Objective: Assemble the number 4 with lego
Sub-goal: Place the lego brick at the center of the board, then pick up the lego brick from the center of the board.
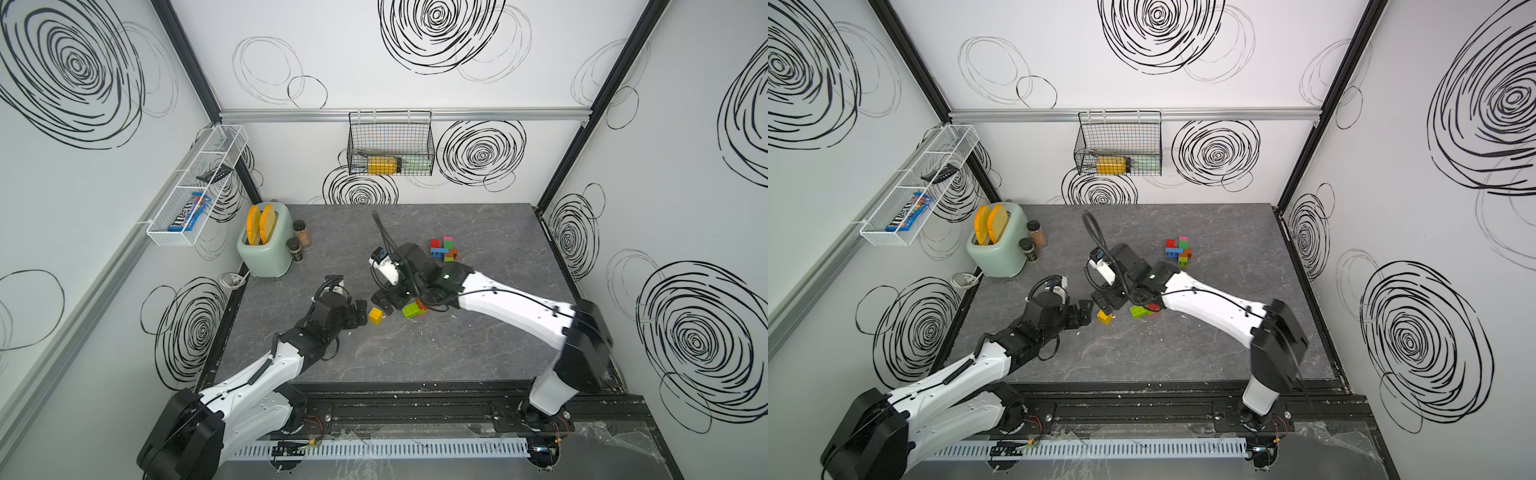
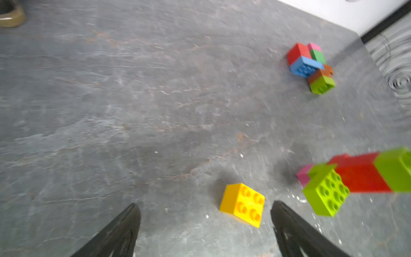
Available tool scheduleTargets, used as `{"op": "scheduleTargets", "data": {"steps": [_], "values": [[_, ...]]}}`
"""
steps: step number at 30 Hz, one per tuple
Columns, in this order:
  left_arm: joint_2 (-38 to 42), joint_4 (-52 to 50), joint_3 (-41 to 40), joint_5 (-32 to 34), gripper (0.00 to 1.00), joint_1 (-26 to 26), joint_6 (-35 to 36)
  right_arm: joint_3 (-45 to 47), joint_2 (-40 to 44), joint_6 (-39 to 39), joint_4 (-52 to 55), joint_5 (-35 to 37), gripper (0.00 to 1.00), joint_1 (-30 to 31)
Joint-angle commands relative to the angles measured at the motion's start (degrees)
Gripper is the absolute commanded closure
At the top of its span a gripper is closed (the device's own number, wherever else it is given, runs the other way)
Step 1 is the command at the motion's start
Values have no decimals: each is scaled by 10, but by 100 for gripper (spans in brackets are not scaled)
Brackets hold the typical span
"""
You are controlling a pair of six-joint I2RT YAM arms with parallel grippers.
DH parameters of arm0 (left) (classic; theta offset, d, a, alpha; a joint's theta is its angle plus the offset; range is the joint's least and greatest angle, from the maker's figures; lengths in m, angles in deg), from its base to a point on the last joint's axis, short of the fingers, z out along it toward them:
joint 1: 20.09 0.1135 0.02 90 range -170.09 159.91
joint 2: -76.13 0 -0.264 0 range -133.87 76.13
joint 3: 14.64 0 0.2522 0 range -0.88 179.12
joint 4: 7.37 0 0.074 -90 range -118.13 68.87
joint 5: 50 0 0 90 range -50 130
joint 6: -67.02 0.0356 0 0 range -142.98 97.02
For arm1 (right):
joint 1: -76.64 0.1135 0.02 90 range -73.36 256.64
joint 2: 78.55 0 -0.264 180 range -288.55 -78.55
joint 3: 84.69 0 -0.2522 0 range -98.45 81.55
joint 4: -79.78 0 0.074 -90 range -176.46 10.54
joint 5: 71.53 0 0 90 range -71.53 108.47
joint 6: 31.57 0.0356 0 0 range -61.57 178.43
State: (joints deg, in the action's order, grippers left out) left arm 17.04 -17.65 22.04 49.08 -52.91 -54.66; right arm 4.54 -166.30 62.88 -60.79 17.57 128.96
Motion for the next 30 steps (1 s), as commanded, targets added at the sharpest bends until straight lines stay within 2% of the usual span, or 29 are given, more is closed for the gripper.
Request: {"op": "scheduleTargets", "data": {"steps": [1,3,5,9,12,15,19,23,30], "values": [[-23,73,-15,29,4,-55,48,91,101,5,-73,8,2,-26],[-41,133,-40,46,4,-89,81,162,171,29,-148,38,3,-44],[-63,187,-58,44,0,-102,111,209,221,60,-194,59,3,-68],[-119,291,-86,32,16,-105,164,254,276,101,-227,77,3,-103],[-153,370,-105,30,21,-94,194,260,283,102,-218,85,3,-112],[-189,476,-141,-9,27,-66,194,256,281,95,-210,88,3,-115],[-236,615,-182,-64,28,-61,211,259,280,89,-216,92,3,-117],[-269,647,-181,-59,28,-66,224,259,276,84,-217,90,3,-118],[-339,758,-184,-52,35,-66,257,251,267,70,-213,93,3,-123]]}}
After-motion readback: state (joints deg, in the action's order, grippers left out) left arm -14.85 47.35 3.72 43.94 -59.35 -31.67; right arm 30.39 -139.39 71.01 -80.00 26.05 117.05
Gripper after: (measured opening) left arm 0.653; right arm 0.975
